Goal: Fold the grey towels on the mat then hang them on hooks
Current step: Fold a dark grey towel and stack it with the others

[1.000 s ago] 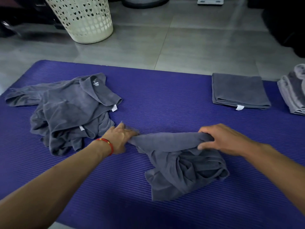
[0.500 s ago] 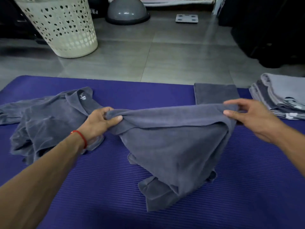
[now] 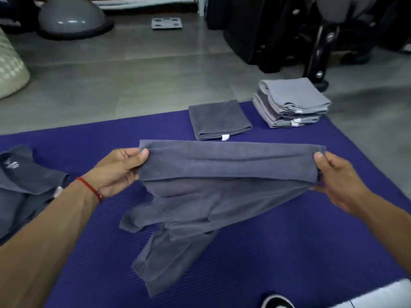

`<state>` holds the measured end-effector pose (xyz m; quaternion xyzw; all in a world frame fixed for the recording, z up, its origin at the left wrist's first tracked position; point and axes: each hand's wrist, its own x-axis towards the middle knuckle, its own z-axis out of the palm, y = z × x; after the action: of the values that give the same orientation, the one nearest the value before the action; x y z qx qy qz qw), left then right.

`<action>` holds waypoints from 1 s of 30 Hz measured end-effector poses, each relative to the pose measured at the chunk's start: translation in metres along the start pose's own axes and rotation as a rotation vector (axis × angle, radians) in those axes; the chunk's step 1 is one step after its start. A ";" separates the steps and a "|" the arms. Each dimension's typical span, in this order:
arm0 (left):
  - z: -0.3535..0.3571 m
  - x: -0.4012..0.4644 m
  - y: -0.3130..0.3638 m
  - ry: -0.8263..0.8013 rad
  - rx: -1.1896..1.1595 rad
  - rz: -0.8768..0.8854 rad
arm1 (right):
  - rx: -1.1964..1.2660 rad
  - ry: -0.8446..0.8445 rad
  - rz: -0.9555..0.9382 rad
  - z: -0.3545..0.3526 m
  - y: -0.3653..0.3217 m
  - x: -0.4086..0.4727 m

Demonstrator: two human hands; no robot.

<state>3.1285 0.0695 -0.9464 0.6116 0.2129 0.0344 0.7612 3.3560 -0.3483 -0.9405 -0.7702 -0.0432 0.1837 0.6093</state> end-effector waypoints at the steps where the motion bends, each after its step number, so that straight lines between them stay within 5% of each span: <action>1: 0.013 0.011 0.004 0.022 0.058 0.021 | 0.031 0.040 0.001 -0.010 0.005 -0.002; 5: 0.075 0.062 0.018 0.182 0.333 0.223 | -0.100 0.288 -0.062 -0.050 0.041 -0.004; 8: 0.110 0.111 0.024 0.155 0.560 0.312 | -0.259 0.413 -0.024 -0.080 0.079 -0.003; 14: 0.210 0.203 0.019 -0.091 1.037 0.208 | 0.312 0.354 0.486 -0.122 0.126 -0.020; 17: 0.278 0.243 0.016 -0.053 1.201 0.354 | 0.318 0.437 0.499 -0.153 0.134 -0.021; 22: 0.420 0.295 0.018 0.076 1.165 0.507 | 0.132 0.900 0.293 -0.215 0.153 -0.015; 26: 0.494 0.303 0.000 -0.027 1.140 0.473 | 0.248 0.873 0.325 -0.246 0.155 -0.009; 30: 0.463 0.251 -0.059 -0.392 1.290 0.474 | -0.409 0.700 0.463 -0.218 0.168 -0.021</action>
<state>3.5136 -0.2914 -0.9988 0.9648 -0.0886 -0.0443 0.2438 3.3837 -0.5981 -1.0544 -0.8795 0.3026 0.0315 0.3660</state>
